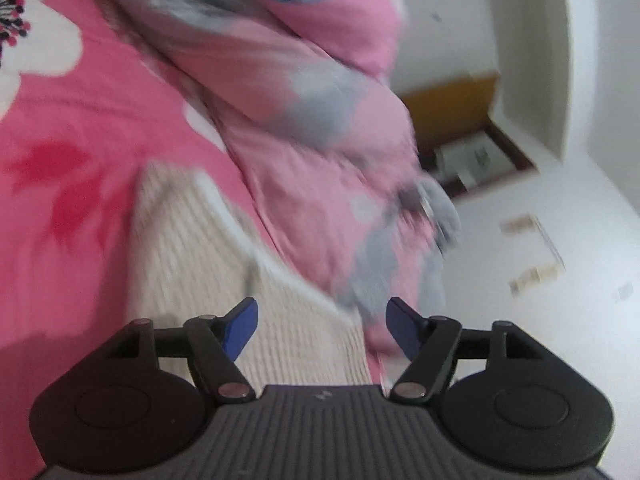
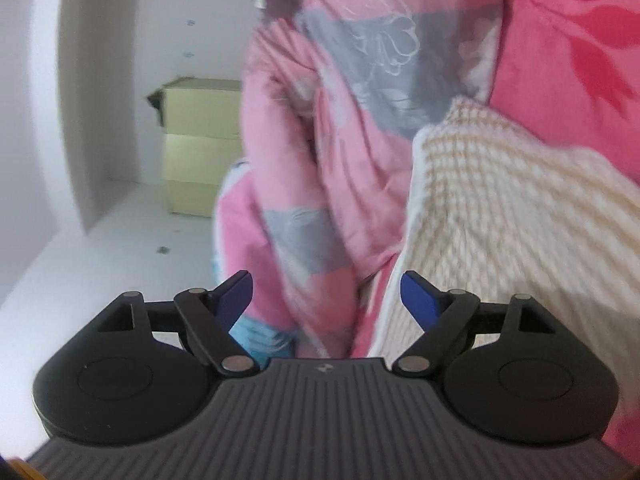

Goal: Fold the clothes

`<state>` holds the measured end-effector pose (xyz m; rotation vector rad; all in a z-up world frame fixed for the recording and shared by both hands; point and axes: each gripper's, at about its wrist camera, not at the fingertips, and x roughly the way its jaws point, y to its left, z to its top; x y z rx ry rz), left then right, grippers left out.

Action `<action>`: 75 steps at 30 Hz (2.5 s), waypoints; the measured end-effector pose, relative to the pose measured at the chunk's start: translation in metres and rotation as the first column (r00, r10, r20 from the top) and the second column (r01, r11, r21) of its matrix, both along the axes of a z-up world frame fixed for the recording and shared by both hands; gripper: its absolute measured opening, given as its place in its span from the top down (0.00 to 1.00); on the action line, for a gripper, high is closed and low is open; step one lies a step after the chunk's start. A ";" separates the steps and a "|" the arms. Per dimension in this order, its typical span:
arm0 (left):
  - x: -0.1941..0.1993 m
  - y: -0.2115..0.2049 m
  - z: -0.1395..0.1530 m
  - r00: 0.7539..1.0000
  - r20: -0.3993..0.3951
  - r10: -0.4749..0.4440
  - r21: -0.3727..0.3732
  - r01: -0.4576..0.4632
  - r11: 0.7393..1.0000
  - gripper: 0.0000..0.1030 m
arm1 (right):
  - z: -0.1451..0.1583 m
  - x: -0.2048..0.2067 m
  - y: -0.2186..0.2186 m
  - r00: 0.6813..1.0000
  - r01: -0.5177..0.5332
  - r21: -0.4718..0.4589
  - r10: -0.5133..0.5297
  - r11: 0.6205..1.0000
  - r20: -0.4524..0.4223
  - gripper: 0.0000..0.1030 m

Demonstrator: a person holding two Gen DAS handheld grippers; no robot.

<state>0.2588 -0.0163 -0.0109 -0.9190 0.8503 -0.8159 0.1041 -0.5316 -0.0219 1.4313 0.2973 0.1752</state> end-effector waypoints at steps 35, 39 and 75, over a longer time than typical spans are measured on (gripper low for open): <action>-0.096 -0.026 -0.041 0.948 0.118 0.296 0.172 -0.313 0.934 0.91 | -0.075 -0.046 0.020 0.955 0.229 -0.163 -0.254 0.960 -0.156 0.89; -0.127 -0.001 -0.023 0.953 0.141 0.267 0.170 -0.289 0.942 0.91 | -0.055 -0.073 0.035 0.968 0.193 -0.161 -0.215 0.968 -0.133 0.89; -0.249 0.141 0.052 0.953 0.302 0.014 0.500 -0.171 0.849 0.28 | 0.023 -0.345 0.123 0.948 0.107 -0.623 -0.268 0.775 -0.171 0.46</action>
